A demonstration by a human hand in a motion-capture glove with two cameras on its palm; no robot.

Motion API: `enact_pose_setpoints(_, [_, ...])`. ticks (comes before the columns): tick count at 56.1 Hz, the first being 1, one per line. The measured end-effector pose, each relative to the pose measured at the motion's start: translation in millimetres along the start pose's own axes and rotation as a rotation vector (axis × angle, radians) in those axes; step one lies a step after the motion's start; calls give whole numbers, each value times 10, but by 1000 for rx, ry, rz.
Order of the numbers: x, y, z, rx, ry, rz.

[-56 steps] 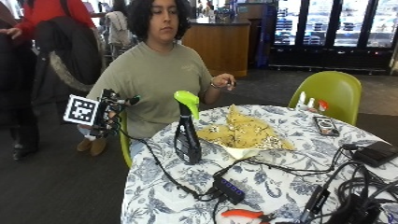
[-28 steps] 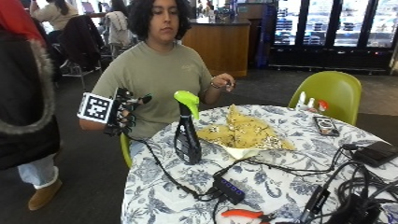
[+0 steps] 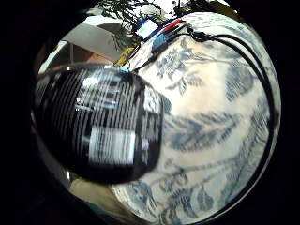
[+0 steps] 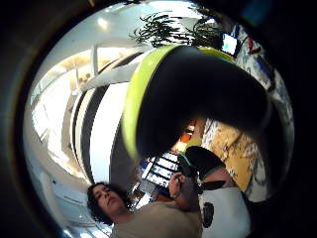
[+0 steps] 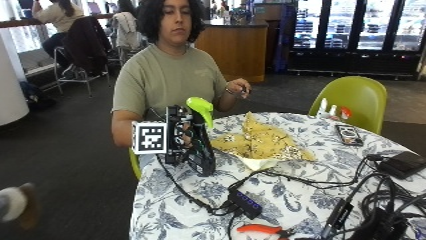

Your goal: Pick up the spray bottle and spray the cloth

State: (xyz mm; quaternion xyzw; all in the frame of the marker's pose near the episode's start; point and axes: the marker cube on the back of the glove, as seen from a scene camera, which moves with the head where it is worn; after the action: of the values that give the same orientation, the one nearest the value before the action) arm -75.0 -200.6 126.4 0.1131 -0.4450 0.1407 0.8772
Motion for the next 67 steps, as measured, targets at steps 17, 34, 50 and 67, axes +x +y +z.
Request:
enact_pose_setpoints(17, [139,-527,182,30,82,-51])
enact_pose_setpoints(34, [-167,-674,155,-144,-268,41])
enact_pose_setpoints(50, [-1186,-538,33,-615,65,142])
enact_pose_setpoints(67, [-993,-385,789,-1049,645,386])
